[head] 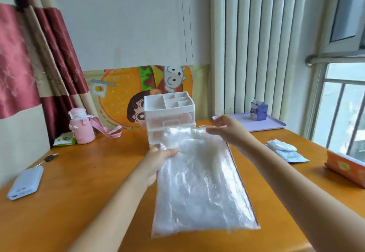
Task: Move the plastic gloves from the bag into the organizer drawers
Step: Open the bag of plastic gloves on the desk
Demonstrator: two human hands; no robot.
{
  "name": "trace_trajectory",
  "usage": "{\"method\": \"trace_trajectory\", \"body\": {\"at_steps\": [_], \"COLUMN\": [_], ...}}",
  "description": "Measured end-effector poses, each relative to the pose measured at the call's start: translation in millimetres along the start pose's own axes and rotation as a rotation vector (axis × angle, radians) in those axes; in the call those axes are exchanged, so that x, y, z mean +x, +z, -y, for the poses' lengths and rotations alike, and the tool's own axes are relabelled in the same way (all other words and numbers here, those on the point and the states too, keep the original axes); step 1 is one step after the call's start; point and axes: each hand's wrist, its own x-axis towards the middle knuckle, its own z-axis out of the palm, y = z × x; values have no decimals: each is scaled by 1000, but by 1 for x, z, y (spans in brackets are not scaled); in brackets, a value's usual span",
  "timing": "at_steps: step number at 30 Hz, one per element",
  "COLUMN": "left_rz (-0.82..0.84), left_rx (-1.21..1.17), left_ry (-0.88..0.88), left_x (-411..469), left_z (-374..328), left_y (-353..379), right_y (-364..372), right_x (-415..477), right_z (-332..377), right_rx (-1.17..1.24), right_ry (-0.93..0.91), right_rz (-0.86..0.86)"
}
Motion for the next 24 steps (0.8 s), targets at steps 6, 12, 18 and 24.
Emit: {"method": "trace_trajectory", "body": {"at_steps": [6,12,18,24], "left_rz": [48,-35,228,319], "left_rx": [226,936,1229,1196], "left_ry": [-202,-26,153,173], "left_x": [18,41,40,56], "left_z": [41,68,96,119], "left_y": [-23,-19,11,1], "right_y": [32,74,79,85], "right_x": [-24,-27,-12,19], "right_z": [-60,-101,-114,-135], "right_rx": [-239,-461,-464,-229], "right_ry": [107,234,255,307], "right_rz": [291,393,379,326]}}
